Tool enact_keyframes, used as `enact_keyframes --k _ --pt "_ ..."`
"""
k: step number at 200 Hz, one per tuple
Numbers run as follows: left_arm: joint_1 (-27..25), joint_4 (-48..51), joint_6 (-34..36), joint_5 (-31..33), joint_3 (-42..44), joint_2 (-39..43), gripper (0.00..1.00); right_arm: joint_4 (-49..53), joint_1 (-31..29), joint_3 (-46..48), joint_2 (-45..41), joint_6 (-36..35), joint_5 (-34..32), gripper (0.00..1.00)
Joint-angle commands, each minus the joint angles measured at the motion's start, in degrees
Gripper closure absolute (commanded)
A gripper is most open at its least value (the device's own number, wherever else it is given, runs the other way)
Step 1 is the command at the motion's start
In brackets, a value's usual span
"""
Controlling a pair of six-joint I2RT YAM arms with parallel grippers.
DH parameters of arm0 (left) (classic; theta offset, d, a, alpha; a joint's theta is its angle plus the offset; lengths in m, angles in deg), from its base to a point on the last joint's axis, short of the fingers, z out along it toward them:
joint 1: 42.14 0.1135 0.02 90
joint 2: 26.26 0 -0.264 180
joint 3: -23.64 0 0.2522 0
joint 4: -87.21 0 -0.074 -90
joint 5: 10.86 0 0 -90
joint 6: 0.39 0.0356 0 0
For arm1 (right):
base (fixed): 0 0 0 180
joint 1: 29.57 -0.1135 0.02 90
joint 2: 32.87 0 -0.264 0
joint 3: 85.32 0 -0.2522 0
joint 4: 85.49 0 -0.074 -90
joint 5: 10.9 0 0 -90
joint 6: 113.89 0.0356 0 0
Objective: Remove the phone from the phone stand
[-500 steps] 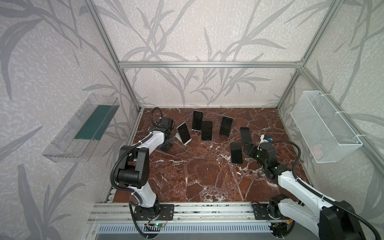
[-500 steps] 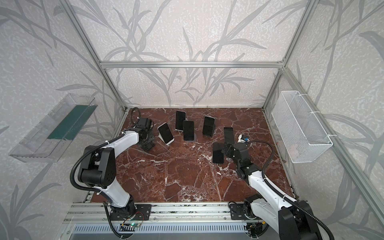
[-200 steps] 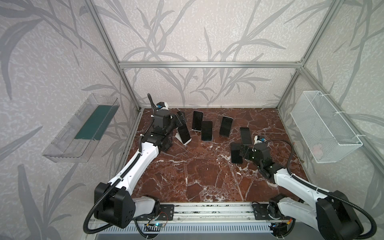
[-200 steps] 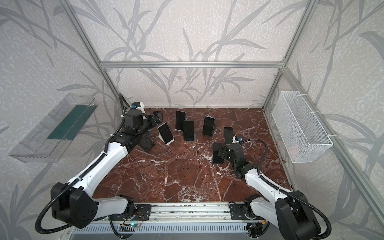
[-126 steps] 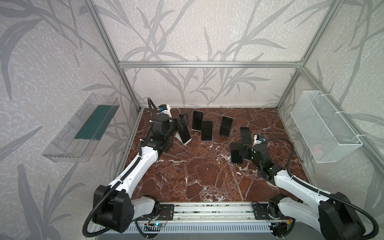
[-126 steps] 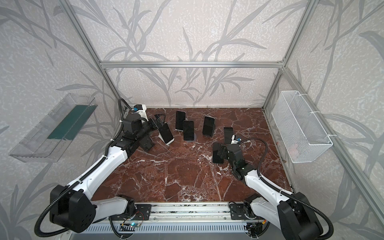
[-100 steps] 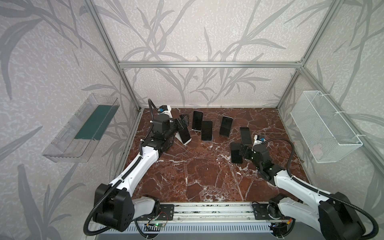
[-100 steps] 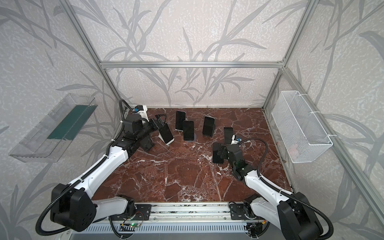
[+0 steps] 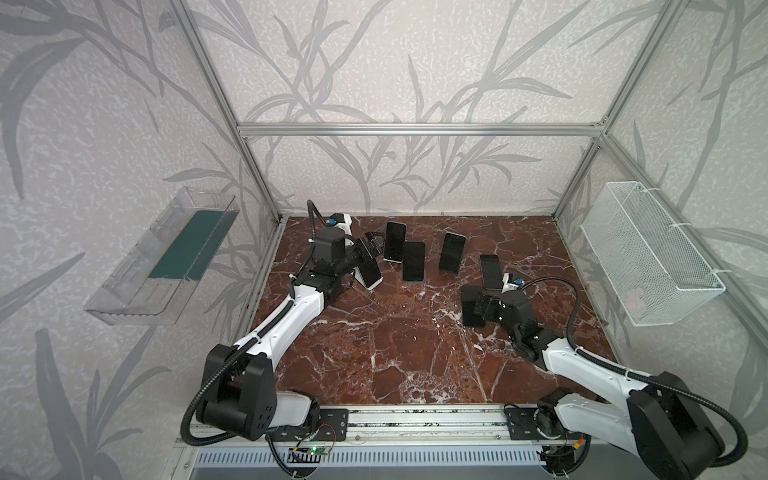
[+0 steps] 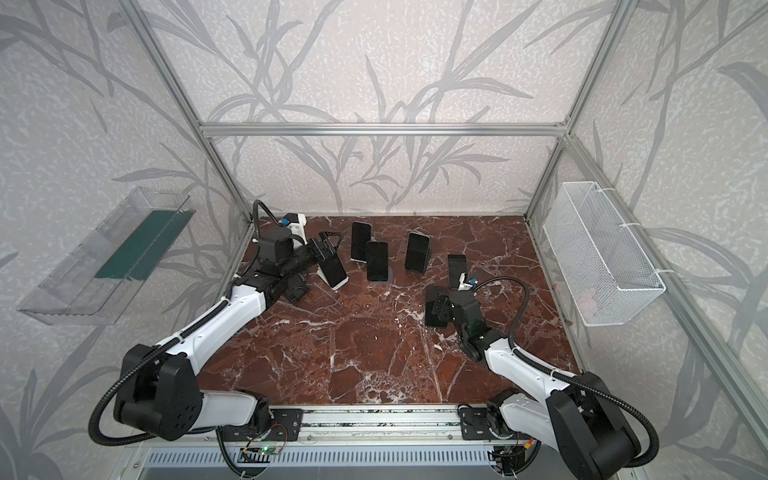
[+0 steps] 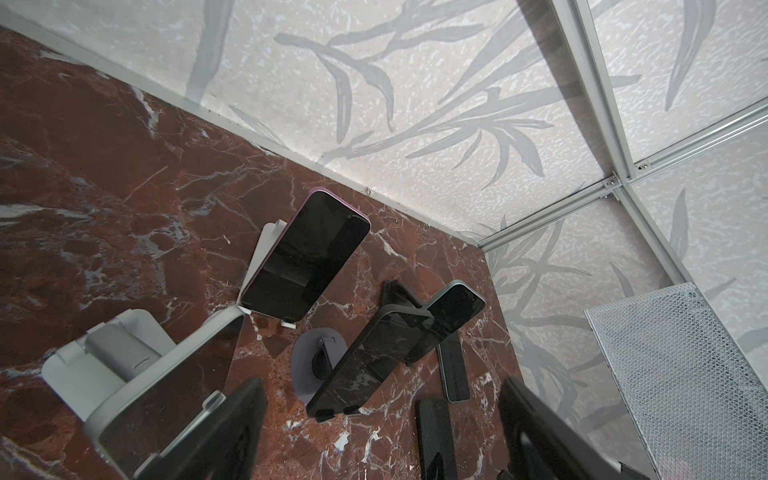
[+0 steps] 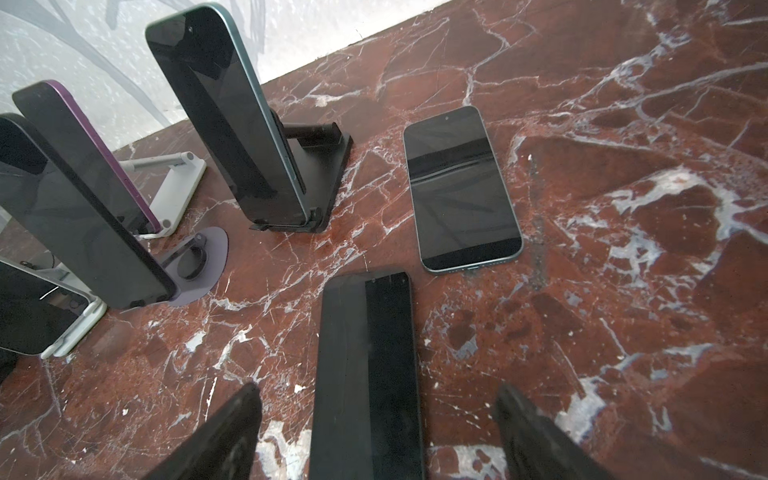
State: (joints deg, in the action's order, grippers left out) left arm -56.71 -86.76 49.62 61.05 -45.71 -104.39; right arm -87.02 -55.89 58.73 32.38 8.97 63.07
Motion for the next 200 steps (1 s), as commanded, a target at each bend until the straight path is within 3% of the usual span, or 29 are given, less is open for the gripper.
enact_keyframes --k 1,25,62,115,164,200 --pt "-0.3 -1.3 2.9 0.2 -0.1 1.9 0.12 -2.3 -0.4 0.5 1.2 -0.2 -0.1 0.13" --pt "-0.4 -2.1 3.1 1.3 0.4 4.5 0.12 -3.3 -2.4 -0.2 1.6 -1.1 0.0 0.13" --pt "-0.4 -6.3 2.8 4.2 3.8 7.3 0.12 -3.1 -7.8 -2.6 4.0 -8.0 -8.4 0.13" --pt "-1.2 -5.9 3.9 5.8 4.1 8.5 0.12 -3.6 -9.1 -2.9 3.6 -9.7 -7.6 0.12" --pt "-1.3 -5.4 6.8 12.0 5.5 12.2 0.11 -4.5 -9.3 -4.5 6.9 -8.4 -4.2 0.12" --pt "-1.3 -7.3 4.5 12.6 6.8 12.7 0.11 -4.5 -10.8 -6.4 9.4 -9.7 -4.4 0.12"
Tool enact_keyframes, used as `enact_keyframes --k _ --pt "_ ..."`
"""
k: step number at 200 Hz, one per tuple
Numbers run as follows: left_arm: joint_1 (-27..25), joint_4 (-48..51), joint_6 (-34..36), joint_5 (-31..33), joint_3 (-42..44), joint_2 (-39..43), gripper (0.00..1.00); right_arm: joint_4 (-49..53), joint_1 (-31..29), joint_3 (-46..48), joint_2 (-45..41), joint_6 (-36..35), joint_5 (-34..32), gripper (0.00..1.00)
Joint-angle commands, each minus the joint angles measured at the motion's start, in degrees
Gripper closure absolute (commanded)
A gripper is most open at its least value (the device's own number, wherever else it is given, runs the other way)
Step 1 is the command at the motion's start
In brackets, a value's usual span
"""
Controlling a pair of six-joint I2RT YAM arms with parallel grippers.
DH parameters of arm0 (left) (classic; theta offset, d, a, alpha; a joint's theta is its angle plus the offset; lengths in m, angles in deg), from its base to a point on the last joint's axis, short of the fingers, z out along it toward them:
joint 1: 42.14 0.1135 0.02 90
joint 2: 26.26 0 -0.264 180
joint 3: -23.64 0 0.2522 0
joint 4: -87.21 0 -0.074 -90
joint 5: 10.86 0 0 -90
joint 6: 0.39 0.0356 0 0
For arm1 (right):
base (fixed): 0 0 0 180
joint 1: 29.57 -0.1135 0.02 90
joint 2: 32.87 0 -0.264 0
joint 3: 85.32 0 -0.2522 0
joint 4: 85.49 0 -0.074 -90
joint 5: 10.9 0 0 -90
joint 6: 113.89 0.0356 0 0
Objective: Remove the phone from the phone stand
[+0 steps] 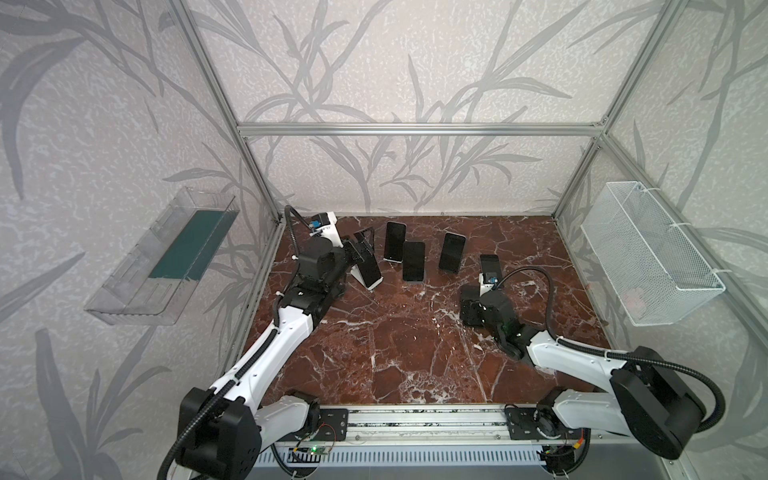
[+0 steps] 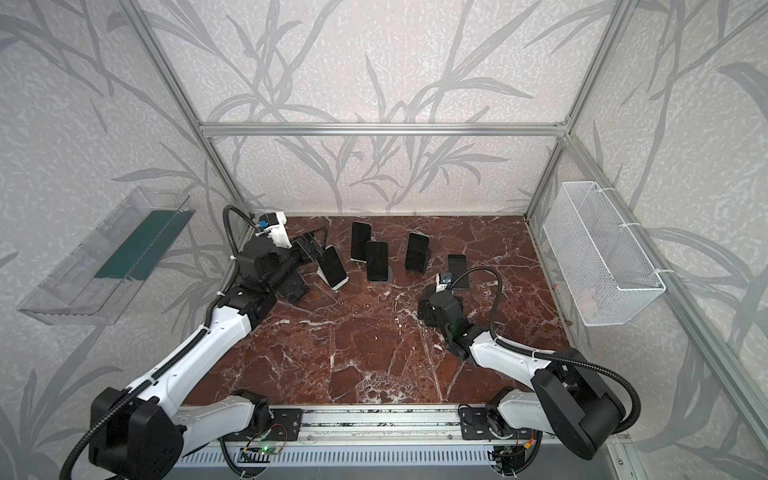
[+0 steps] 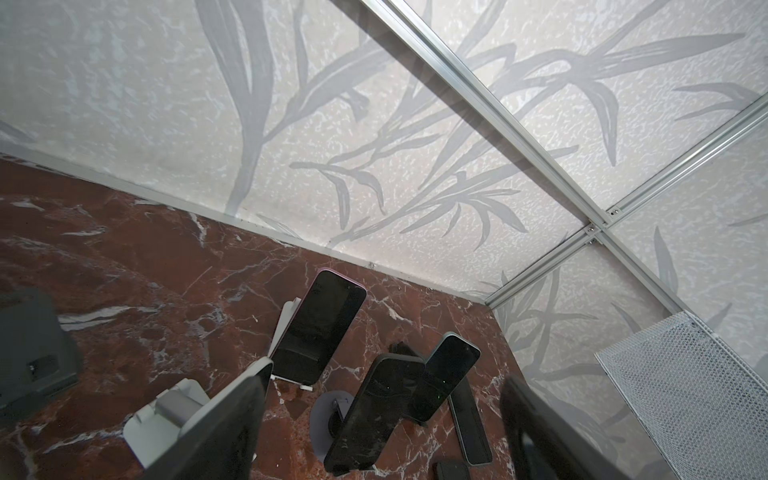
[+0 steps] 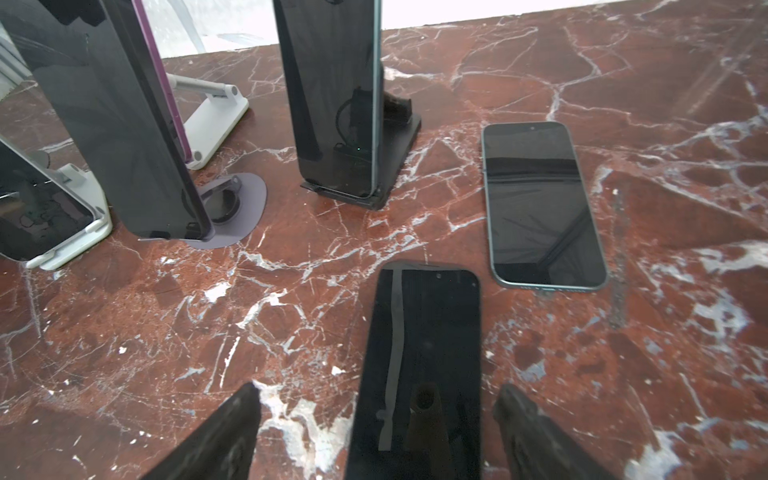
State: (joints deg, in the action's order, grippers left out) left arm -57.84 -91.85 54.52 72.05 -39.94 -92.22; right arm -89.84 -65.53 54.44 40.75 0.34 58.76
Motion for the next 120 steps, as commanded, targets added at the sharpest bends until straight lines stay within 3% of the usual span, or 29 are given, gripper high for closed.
enact_keyframes --k 1,27,120 --pt "-0.1 -2.3 -0.5 1.6 1.0 0.4 0.11 -1.8 -1.2 -2.1 1.0 -1.1 -0.3 0.12" --pt "-0.1 -1.3 -1.4 0.6 0.3 0.1 0.1 -1.2 -1.3 -2.4 0.8 -2.3 -1.5 0.12" --pt "-0.1 6.1 -6.9 9.9 0.2 3.7 0.08 -1.1 -2.5 -2.7 2.0 -2.9 -0.4 0.12"
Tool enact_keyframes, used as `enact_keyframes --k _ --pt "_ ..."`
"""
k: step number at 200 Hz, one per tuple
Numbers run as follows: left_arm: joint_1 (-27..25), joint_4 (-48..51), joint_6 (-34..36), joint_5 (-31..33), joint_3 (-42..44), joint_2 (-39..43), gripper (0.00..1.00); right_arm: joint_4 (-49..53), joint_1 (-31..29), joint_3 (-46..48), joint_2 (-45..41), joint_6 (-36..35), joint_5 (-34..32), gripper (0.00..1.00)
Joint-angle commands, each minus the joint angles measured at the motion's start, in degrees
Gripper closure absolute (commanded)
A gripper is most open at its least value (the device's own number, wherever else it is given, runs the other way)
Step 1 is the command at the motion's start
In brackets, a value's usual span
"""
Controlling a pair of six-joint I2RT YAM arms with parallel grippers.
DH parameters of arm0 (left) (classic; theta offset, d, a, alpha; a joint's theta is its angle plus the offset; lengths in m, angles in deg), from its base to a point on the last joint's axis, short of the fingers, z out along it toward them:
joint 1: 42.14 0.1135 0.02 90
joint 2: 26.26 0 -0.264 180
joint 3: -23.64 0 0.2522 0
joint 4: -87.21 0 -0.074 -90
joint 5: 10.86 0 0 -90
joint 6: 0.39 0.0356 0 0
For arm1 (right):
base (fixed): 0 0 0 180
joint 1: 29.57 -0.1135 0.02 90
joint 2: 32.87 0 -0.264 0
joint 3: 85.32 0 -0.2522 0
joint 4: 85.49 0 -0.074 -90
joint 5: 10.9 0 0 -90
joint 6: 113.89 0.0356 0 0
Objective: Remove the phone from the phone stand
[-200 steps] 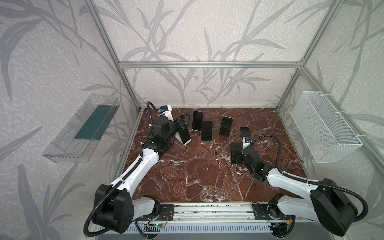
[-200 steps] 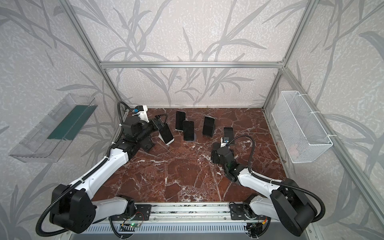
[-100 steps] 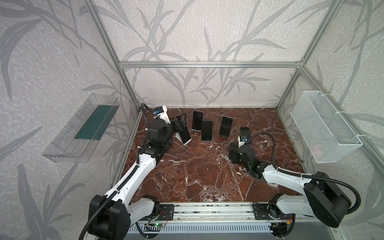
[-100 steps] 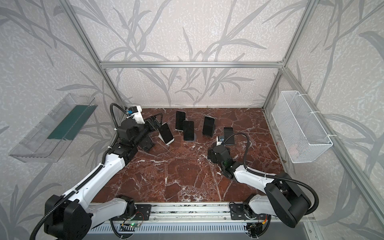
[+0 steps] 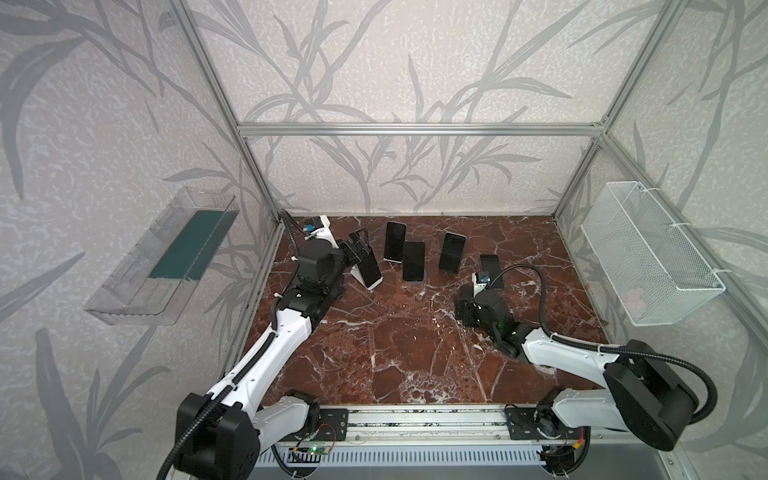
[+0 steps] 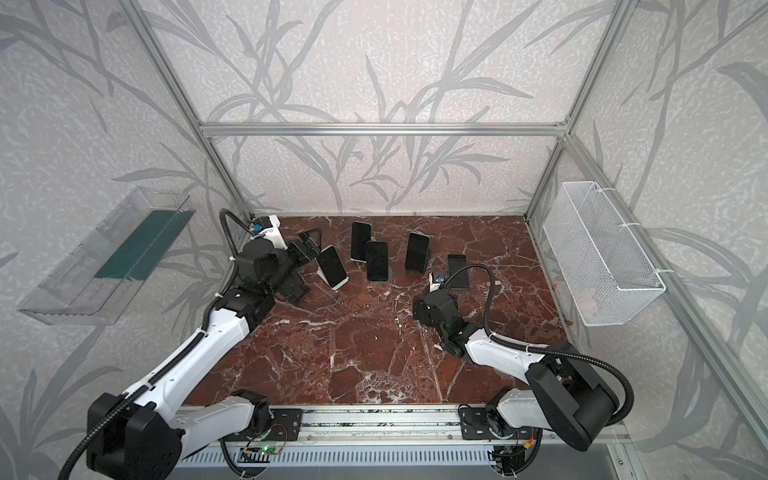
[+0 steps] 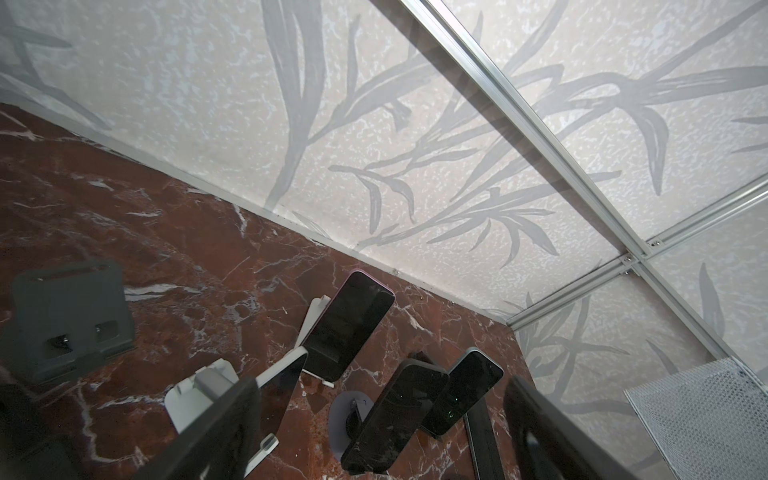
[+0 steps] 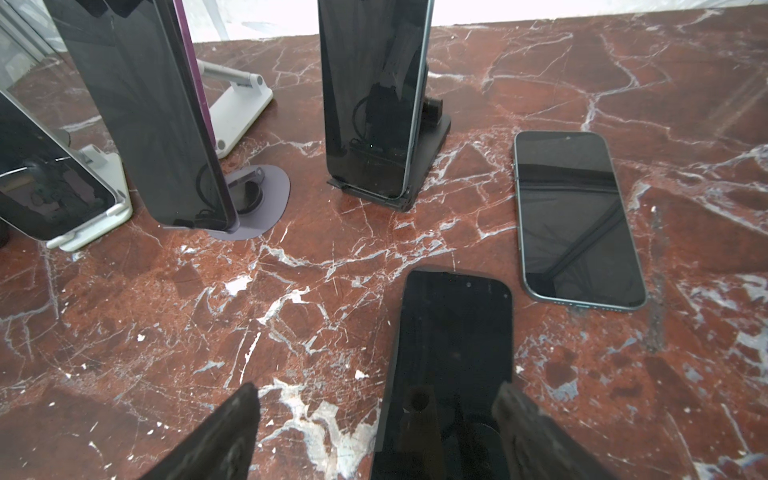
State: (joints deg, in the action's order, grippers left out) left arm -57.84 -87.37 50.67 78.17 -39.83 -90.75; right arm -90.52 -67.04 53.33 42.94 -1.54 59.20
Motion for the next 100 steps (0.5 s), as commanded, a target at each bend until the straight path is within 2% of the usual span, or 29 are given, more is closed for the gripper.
enact_keyframes --k 1,41,67,100 --pt "-0.1 1.5 -3.2 3.9 0.2 2.3 0.08 -0.4 -1.0 -1.6 -0.2 -1.1 -0.9 0.12" --pt "-0.2 1.6 -4.7 2.2 0.1 0.7 0.09 -0.9 -2.6 -0.1 -2.9 -3.4 -4.4 0.11" --pt "-0.2 2.2 -5.3 4.3 0.6 0.3 0.08 -0.2 -3.2 0.4 -5.4 -4.7 -6.5 0.1" --pt "-0.1 4.4 -5.3 8.5 0.6 0.6 0.01 -0.9 -3.3 1.2 -6.8 -4.5 -11.2 0.06"
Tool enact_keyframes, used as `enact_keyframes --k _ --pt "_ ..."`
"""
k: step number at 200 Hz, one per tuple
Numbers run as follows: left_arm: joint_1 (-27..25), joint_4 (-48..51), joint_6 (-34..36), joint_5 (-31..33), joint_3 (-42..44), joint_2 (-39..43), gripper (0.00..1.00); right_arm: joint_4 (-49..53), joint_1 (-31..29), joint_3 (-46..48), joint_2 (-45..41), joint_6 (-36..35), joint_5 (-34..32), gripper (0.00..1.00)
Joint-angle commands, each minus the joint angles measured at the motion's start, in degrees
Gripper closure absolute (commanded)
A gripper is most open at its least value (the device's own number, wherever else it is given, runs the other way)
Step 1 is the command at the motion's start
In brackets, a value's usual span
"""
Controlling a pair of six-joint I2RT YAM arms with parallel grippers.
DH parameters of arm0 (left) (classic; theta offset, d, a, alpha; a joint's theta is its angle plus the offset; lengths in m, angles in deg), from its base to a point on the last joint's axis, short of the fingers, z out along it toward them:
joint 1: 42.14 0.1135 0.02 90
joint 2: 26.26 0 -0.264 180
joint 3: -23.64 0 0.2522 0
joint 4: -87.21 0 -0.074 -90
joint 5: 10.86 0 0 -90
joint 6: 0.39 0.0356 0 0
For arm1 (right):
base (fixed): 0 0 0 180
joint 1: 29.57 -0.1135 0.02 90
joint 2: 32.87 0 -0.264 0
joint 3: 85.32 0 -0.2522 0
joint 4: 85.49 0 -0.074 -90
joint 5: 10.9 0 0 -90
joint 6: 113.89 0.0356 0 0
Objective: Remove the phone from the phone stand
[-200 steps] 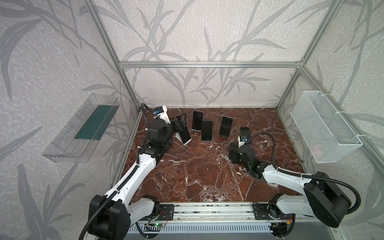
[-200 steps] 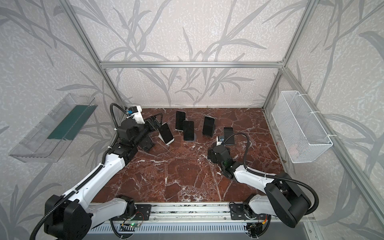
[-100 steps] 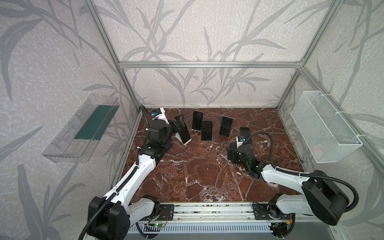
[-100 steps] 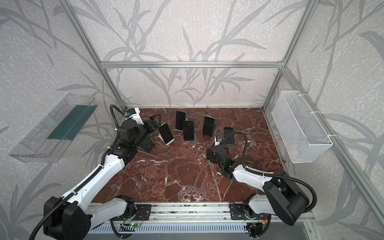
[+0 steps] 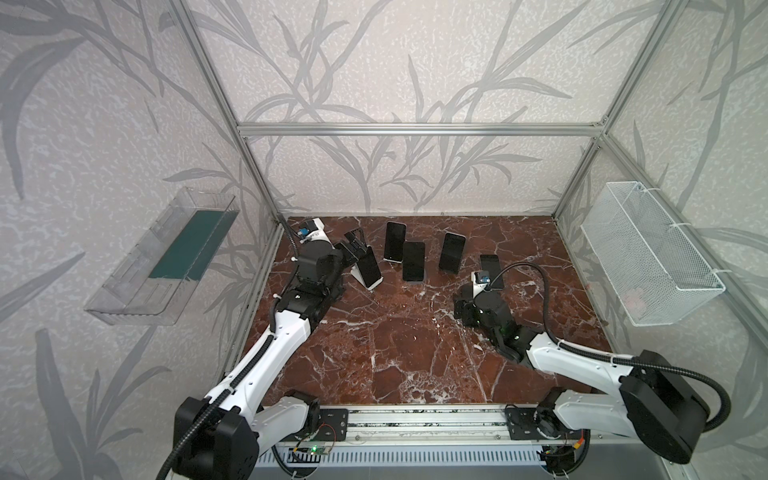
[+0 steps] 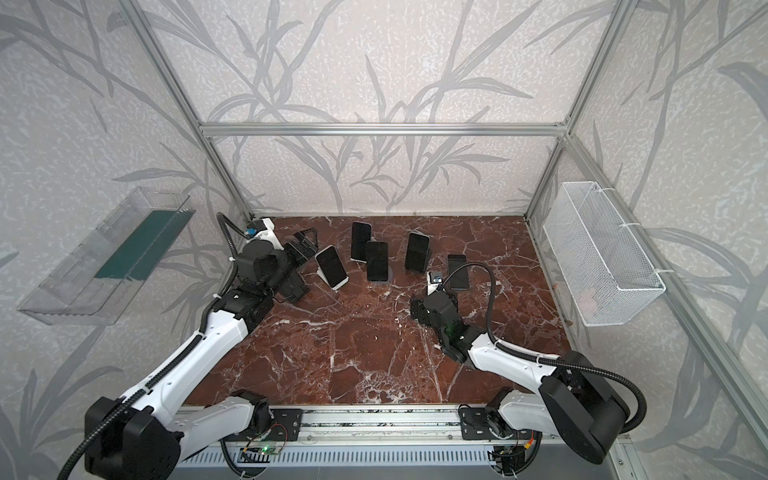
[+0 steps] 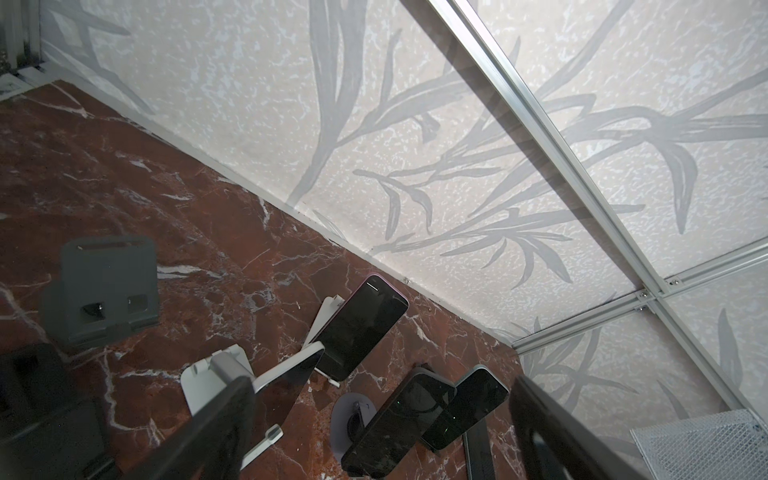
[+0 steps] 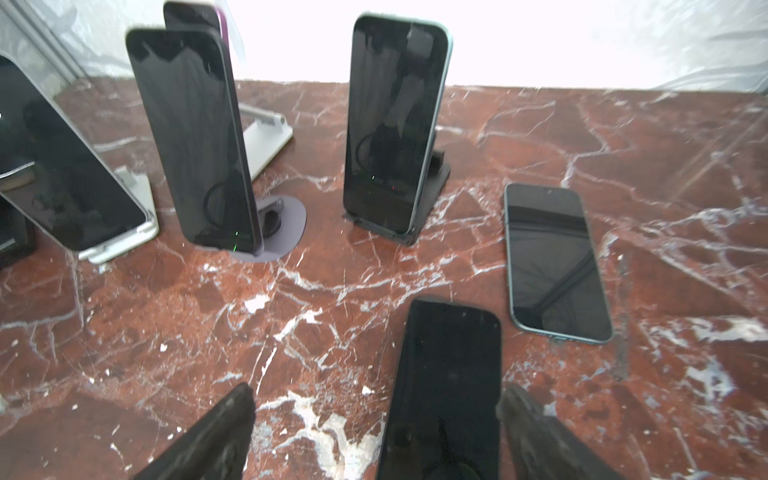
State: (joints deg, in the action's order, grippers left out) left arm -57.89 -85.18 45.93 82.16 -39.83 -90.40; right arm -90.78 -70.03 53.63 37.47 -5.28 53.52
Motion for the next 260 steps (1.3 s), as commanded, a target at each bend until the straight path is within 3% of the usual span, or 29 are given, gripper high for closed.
enact_keyframes --k 1,22,33,53,94,141,199,260 --pt "-0.1 2.2 -0.5 4.6 0.5 0.4 0.01 -0.5 -0.3 0.9 -1.3 -0.7 -5.7 0.06" --pt "-0.1 2.3 0.0 6.5 1.0 0.7 0.01 0.0 -0.3 -0.3 -1.6 1.8 -9.5 0.03" --pt "0.3 1.9 -0.9 6.5 1.3 0.6 0.01 -0.6 -0.3 -2.3 -0.7 2.8 -8.4 0.02" --pt "1.3 1.2 -1.8 4.3 1.3 0.1 0.01 1.0 -0.8 -10.3 3.1 2.7 -0.5 0.02" --pt "4.5 1.7 -4.1 1.1 0.3 -1.5 0.01 6.0 -4.7 -27.8 14.8 -5.2 18.7 0.02" --pt "8.2 0.9 -5.6 0.1 0.8 -1.2 0.01 13.8 -7.4 -44.9 29.7 -10.2 29.8 0.01" --pt "12.0 1.3 -9.0 -7.3 -1.0 -5.6 0.01 12.2 -7.7 -55.3 40.5 -6.8 29.9 0.01" --pt "12.8 0.3 -9.6 -7.8 -0.5 -5.1 0.01 20.1 -8.2 -68.7 49.2 -13.6 22.9 0.01"
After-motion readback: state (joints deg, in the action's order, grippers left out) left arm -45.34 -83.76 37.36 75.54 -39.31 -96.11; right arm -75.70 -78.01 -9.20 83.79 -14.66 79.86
